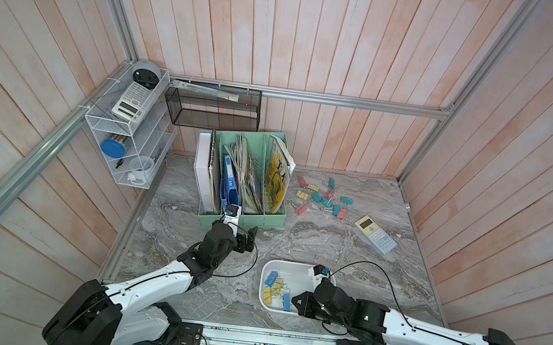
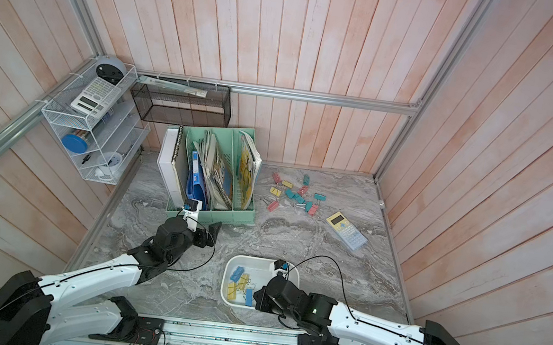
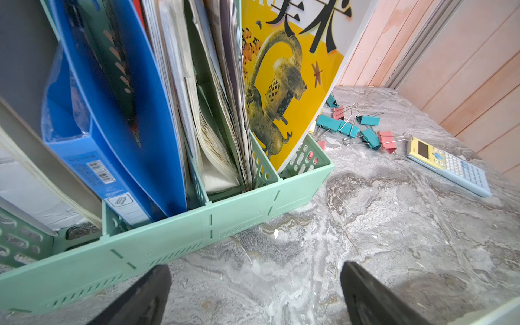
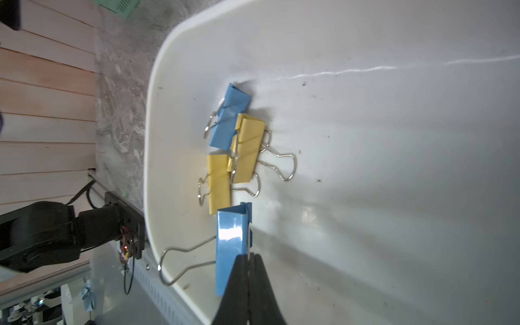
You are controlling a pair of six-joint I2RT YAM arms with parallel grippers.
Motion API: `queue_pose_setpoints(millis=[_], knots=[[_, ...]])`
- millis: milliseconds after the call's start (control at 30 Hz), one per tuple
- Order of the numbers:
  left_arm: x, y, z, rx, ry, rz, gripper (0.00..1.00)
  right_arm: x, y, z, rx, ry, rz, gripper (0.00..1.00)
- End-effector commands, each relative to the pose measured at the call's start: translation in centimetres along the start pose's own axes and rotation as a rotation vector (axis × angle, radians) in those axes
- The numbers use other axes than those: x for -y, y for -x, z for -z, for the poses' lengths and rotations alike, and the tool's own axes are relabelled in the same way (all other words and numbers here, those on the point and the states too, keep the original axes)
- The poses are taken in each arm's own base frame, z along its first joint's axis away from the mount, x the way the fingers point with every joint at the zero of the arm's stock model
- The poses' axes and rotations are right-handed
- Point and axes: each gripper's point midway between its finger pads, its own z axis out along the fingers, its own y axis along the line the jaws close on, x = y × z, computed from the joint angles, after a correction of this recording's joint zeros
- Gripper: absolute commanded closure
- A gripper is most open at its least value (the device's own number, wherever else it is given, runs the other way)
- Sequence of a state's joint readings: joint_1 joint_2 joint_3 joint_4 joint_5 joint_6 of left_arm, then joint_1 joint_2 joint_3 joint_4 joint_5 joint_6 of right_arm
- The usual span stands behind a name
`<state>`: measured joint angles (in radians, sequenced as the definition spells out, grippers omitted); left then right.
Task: Put the binder clips in the storage box
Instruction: Place the binder clip in the storage box.
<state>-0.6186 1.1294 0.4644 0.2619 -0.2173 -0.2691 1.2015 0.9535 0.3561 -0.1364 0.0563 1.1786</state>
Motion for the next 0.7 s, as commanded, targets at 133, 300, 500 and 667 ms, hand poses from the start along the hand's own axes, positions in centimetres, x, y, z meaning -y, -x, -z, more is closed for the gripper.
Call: queue_pose_setpoints(millis=[133, 300, 500, 667], knots=[[0.1, -0.2, -0.1, 0.004, -0.001, -0.007, 0.00, -0.1, 0.0, -2.6, 0.004, -0.016, -0.005, 1.00], [0.1, -0.1, 0.0, 0.006, -0.002, -0.008, 0.00, 2.9, 0.3, -1.7, 0.049, -0.150, 0.000, 0.78], [0.1, 0.0, 0.1, 0.010, -0.003, -0.008, 0.00, 4.1, 2.8, 3.1, 0.156, -0.267, 0.072, 0.64], [0.2, 0.0, 0.0, 0.010, -0.007, -0.006, 0.00, 2.0, 8.9, 9.0, 0.446, -0.274, 0.204, 0.57]])
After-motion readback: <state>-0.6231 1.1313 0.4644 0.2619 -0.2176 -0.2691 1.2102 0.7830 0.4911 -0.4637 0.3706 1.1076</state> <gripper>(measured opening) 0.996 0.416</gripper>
